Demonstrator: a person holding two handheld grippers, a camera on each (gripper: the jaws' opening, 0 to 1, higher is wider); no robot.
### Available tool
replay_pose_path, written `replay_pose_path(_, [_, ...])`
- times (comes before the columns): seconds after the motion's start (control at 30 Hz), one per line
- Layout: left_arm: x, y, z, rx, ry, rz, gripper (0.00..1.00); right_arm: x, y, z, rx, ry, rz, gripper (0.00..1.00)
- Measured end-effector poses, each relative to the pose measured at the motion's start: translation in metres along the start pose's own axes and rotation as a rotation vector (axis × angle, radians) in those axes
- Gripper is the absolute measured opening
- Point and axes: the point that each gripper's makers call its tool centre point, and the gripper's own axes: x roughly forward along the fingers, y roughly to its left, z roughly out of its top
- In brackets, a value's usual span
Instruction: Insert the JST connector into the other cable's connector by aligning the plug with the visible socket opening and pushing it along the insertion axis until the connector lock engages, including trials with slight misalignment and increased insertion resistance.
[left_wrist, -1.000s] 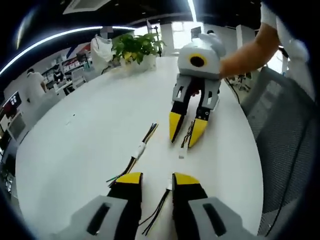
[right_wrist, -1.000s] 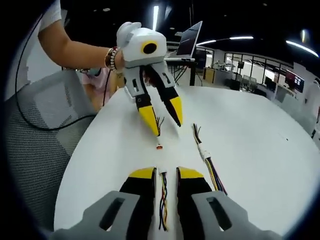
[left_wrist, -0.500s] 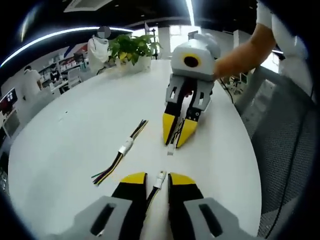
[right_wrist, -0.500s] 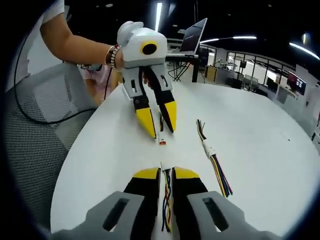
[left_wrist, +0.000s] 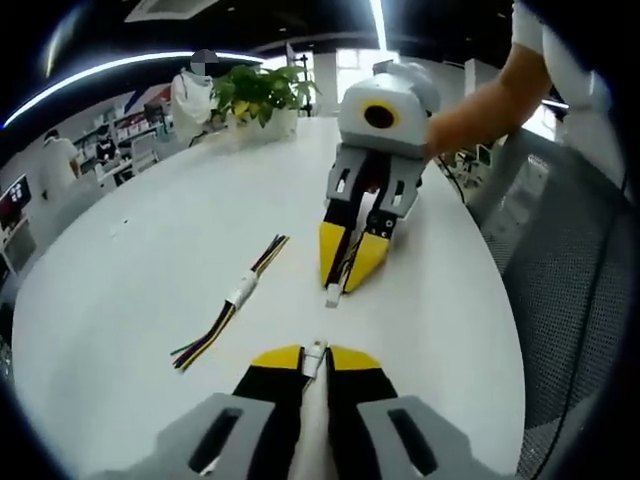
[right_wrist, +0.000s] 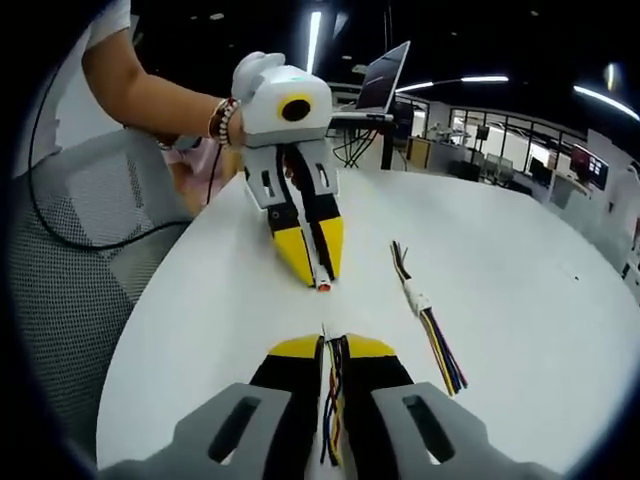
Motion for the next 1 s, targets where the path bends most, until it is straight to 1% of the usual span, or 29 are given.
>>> replay_pose_path(0.1, [0.002,0.001,0.001,-0.017,-0.015,0.001,0.01,0.000,0.000,0.000,0.008,-0.002,-0.004,0.05])
replay_pose_path(0.2, [0.004,0.002,0.002,-0.015,-0.018,0.004,0.01,0.000,-0.001,0.000,0.035,-0.003,-0.008,0.04])
replay_pose_path(0.3, [0.004,0.003,0.003,0.004,-0.012,0.011,0.00,0.000,-0.002,0.000,0.055,0.001,-0.012,0.04])
replay_pose_path(0.37, [0.004,0.003,0.003,0.013,-0.010,0.011,0.00,-0.001,-0.003,0.000,0.053,0.010,-0.020,0.04])
replay_pose_path(0.53, [0.004,0.002,0.011,0.049,-0.012,0.010,0.00,-0.005,-0.003,0.008,0.072,-0.008,-0.022,0.04])
replay_pose_path(0.77, [0.007,-0.006,0.020,0.112,-0.006,-0.006,0.00,-0.005,0.000,0.016,0.044,-0.012,-0.020,0.03])
replay_pose_path(1.0, [0.009,-0.009,0.024,0.136,-0.004,-0.017,0.00,-0.004,0.002,0.017,0.013,-0.001,-0.012,0.03])
